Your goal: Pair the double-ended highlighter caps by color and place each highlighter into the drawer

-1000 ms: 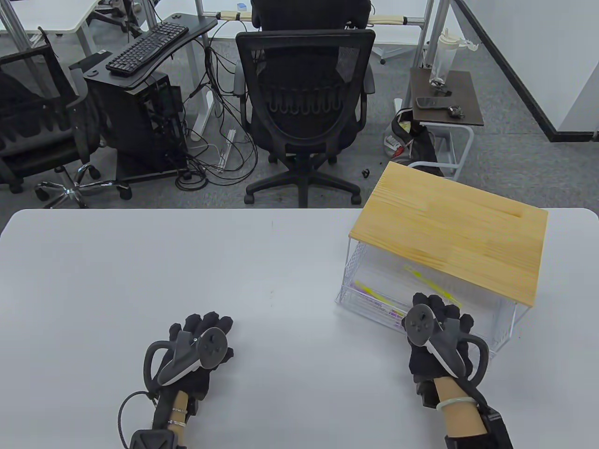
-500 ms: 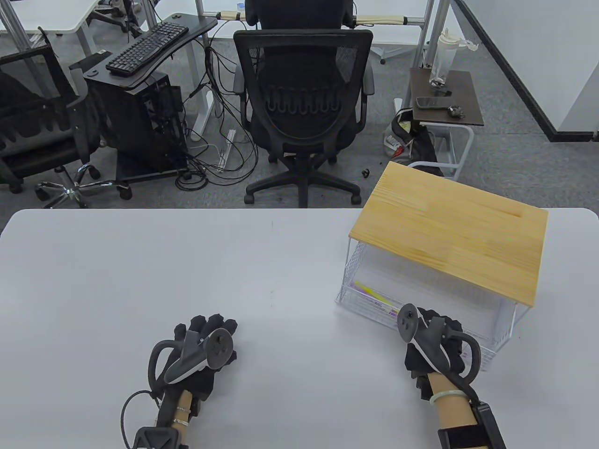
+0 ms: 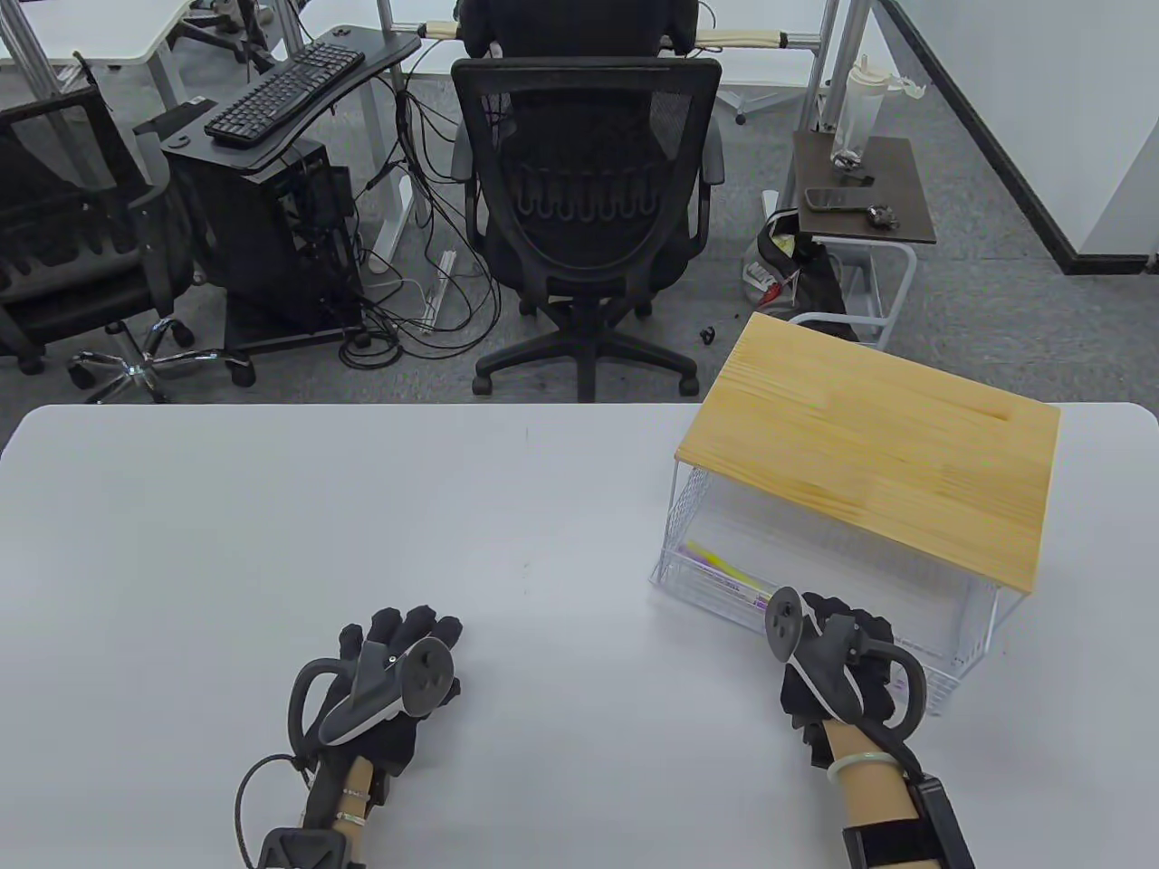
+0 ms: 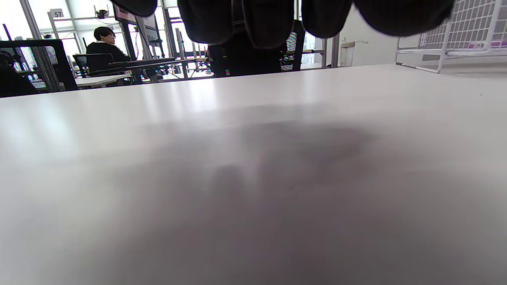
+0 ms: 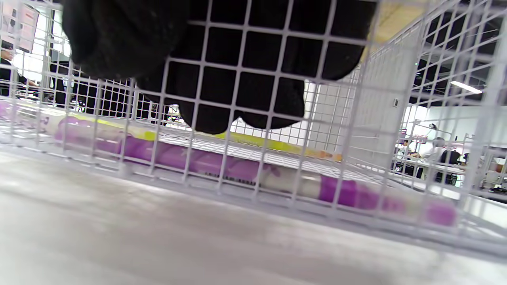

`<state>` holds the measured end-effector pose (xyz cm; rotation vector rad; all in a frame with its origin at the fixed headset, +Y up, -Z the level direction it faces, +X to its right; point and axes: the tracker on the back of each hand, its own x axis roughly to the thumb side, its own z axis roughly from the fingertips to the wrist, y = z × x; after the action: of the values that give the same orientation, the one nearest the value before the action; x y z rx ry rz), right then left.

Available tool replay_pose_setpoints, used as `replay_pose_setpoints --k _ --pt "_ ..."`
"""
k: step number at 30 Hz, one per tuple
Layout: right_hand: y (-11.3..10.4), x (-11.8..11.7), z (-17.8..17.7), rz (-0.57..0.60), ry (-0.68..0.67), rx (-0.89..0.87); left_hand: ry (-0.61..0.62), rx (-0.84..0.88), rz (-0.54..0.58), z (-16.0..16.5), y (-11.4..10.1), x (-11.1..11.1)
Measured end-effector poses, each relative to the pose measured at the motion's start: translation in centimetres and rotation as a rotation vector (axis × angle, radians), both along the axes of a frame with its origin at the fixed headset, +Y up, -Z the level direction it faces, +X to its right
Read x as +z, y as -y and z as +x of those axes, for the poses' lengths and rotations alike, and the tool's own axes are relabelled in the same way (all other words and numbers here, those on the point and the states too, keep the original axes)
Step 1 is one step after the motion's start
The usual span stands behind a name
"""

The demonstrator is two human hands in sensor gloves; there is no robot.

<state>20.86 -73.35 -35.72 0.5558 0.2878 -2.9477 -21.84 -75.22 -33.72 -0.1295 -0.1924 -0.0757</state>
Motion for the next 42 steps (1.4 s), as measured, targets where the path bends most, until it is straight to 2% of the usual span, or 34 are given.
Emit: replay_pose_setpoints --k 15,24,31,35,40,42 --pt "0.0 -3.5 1.2 -0.039 0.149 -0.039 0.003 0.001 0.013 0.0 0.0 -0.1" --pt "0.2 -4.5 1.6 -0.023 0.197 -0.028 0.005 0.003 0.022 0.0 -0.1 -0.1" --pt "0.2 -4.4 1.5 -0.02 0.218 -0.024 0.005 0.005 0.03 -0.1 -0.1 0.0" --pt "0.3 -3.7 1.1 -0.017 0.178 0.032 0.002 0.002 0.044 -0.2 -0.2 0.1" --pt "-0.7 -2.4 -0.9 0.052 0.076 0.073 -0.013 -0.003 0.089 -0.7 -1.2 0.6" --pt "-1.2 -2.2 -2.1 0.037 0.044 0.069 -0.021 0.008 0.108 -1.1 -1.6 0.8"
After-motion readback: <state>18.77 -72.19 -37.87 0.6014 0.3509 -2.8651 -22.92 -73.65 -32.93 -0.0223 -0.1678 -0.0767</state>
